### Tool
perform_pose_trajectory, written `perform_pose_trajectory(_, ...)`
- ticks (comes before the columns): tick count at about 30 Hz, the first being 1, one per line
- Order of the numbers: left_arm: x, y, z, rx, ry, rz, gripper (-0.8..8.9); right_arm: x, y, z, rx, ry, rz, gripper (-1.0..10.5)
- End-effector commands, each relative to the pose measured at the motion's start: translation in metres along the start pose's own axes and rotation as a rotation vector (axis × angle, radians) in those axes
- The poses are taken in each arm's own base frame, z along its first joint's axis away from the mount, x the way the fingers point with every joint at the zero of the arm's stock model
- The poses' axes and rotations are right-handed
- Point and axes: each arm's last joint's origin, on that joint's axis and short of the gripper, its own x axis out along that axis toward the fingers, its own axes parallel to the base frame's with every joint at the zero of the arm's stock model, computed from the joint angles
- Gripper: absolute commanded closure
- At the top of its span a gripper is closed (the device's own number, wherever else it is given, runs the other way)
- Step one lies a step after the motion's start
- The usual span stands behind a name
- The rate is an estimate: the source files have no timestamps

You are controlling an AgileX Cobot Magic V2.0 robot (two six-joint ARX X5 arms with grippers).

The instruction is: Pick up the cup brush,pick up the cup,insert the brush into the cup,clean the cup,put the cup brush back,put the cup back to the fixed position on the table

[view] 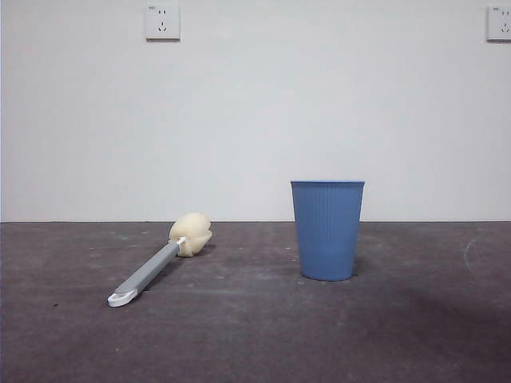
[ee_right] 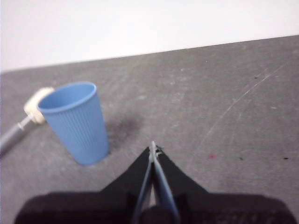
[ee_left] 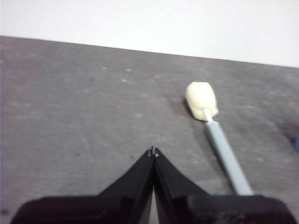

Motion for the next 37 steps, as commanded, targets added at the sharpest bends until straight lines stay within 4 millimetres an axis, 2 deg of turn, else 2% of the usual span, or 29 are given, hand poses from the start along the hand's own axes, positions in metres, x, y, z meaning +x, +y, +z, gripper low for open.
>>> perform_pose_trajectory(1, -0.003, -0.002, 0.008, -0.058, -0.013, -0.017, 8.20, -0.001, 0.001, 0.004, 0.128, -0.016, 0.006, 9.6)
perform_pose_trajectory(6, -0.017, -0.009, 0.036, -0.060, -0.037, -0.022, 8.20, -0.006, 0.005, 0.027, 0.129, -0.055, 0.018, 9.6)
perform_pose_trajectory(11, -0.033, -0.016, 0.066, -0.063, -0.021, -0.022, 8.20, -0.008, 0.013, 0.058, 0.124, -0.035, 0.100, 9.6)
perform_pose_trajectory(19, -0.054, -0.030, 0.112, -0.059, 0.142, -0.088, 8.20, -0.006, 0.023, 0.114, 0.050, 0.160, 0.178, 9.6)
perform_pose_trajectory(24, -0.058, -0.035, 0.130, -0.015, 0.301, -0.115, 8.20, -0.006, 0.030, 0.144, -0.010, 0.354, 0.237, 9.6)
perform_pose_trajectory(29, -0.059, -0.039, 0.139, 0.014, 0.446, -0.175, 8.20, -0.008, 0.033, 0.162, -0.038, 0.533, 0.268, 9.6)
perform_pose_trajectory(32, -0.058, -0.040, 0.142, 0.012, 0.492, -0.200, 8.20, -0.007, 0.033, 0.164, -0.043, 0.616, 0.274, 9.6)
perform_pose_trajectory(37, -0.056, -0.040, 0.141, 0.014, 0.528, -0.222, 8.21, -0.006, 0.033, 0.162, -0.033, 0.650, 0.273, 9.6)
